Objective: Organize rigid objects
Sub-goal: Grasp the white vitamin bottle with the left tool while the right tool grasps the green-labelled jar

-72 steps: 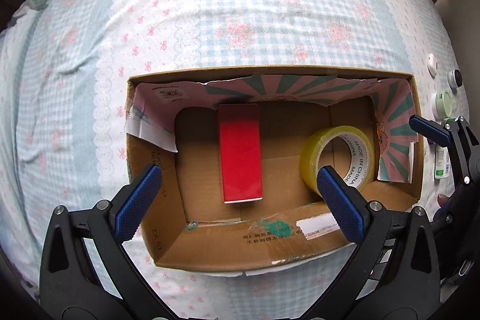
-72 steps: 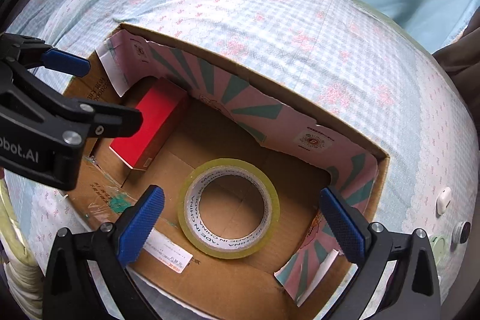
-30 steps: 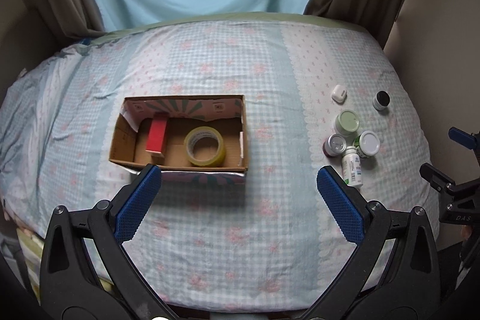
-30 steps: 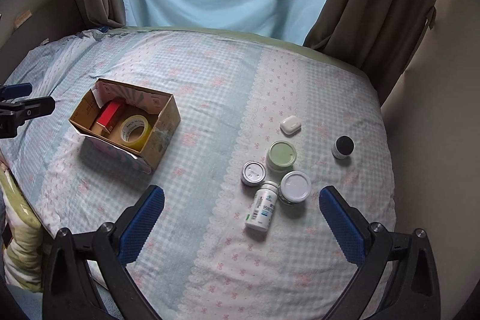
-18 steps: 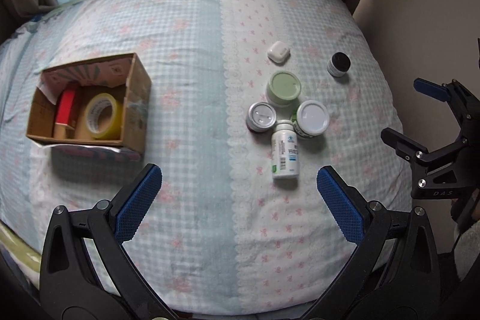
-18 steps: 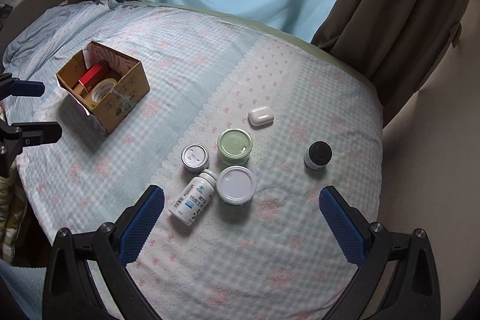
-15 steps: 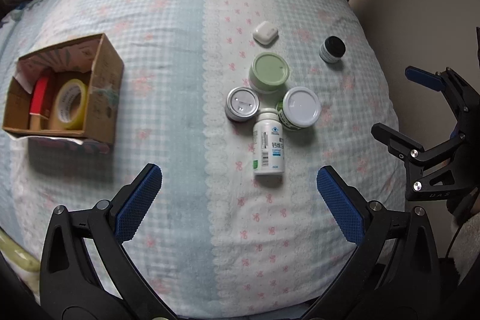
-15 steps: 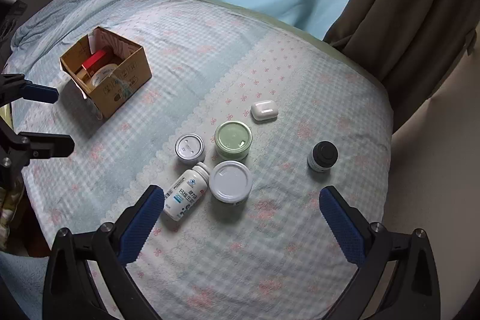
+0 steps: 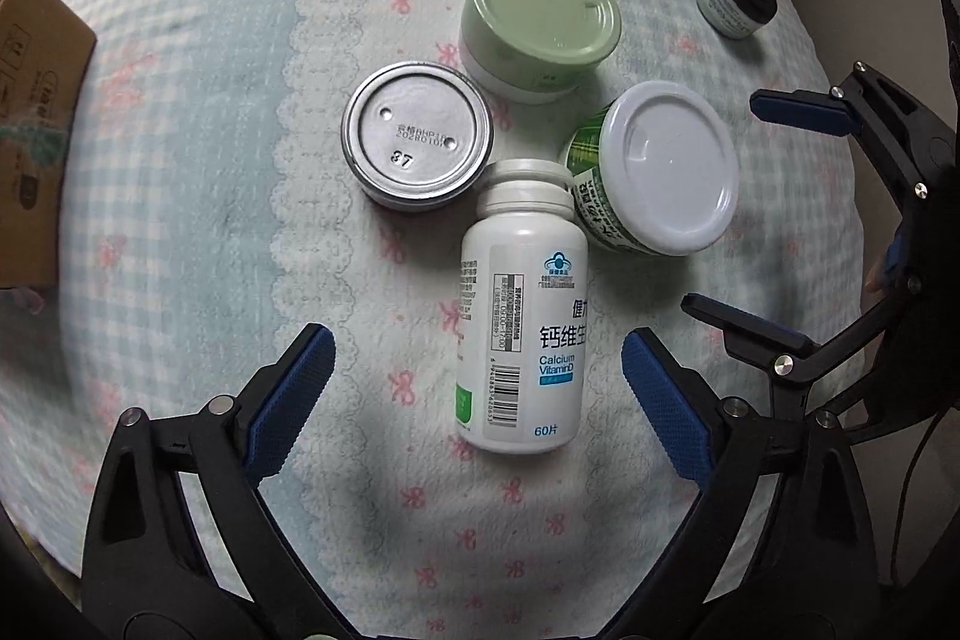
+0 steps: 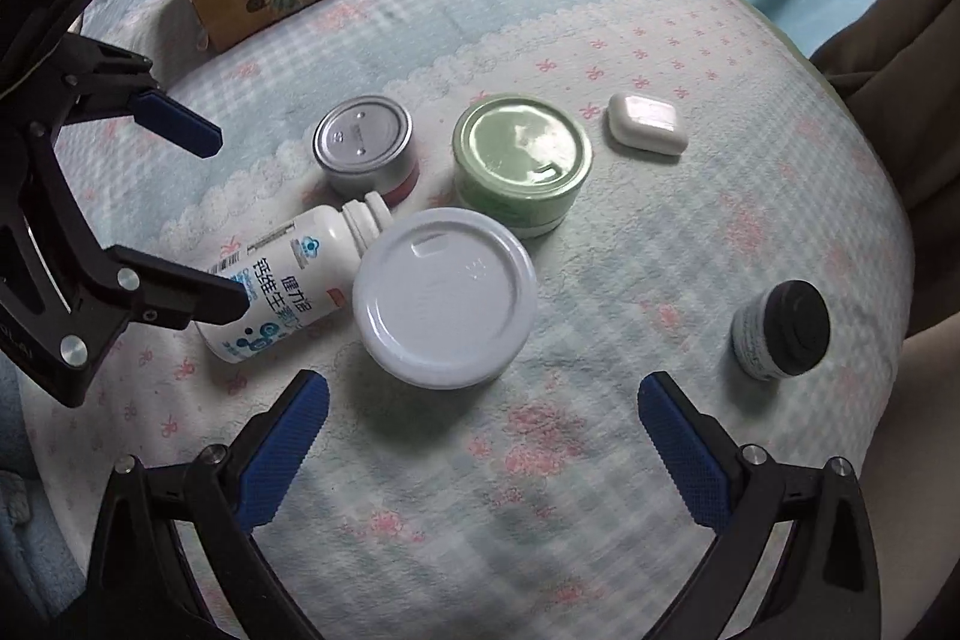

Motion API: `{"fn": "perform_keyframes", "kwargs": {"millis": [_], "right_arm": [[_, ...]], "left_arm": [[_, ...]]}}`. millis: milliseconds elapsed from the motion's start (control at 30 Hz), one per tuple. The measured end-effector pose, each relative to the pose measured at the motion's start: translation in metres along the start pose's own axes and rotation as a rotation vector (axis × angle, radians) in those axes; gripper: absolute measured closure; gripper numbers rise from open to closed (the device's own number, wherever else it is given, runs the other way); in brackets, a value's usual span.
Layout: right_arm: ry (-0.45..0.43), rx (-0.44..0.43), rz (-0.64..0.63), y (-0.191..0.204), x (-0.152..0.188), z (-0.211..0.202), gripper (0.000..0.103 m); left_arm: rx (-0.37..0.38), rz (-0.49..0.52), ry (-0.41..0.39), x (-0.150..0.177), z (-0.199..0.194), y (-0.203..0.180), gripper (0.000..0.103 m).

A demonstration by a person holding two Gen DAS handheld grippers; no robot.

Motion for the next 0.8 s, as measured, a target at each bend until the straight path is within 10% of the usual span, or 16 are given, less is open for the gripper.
{"fn": "perform_keyframes", "kwargs": {"millis": [367,600,800], "right_arm": [[0.004,-0.104,-0.194,0.007,-0.013,0.039,0.01],[0.014,-0.167,-0.227,0.018,-0.014,0.051,0.036],[0.012,-0.151,-0.201,0.02,-0.012,0.05,0.036]], "left_arm": [[-0.018,-0.002,0.043,-0.005,0.041,-0.009,0.019],[0.024,0.021,0.022,-0.012,0.043,-0.032,0.056],[0.037,0.01,0.011,-0.011,0.04,-0.035,0.057]]}}
Point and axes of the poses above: each gripper's, at about its wrist camera, not at the fingertips, and z roughly the way its jaws point, y to its left, x to its underside, the point moved 7 cm from there along z, roughly the way its jaws point, and after that the axes turned 12 degrees about -y, right-handed, at the moved point
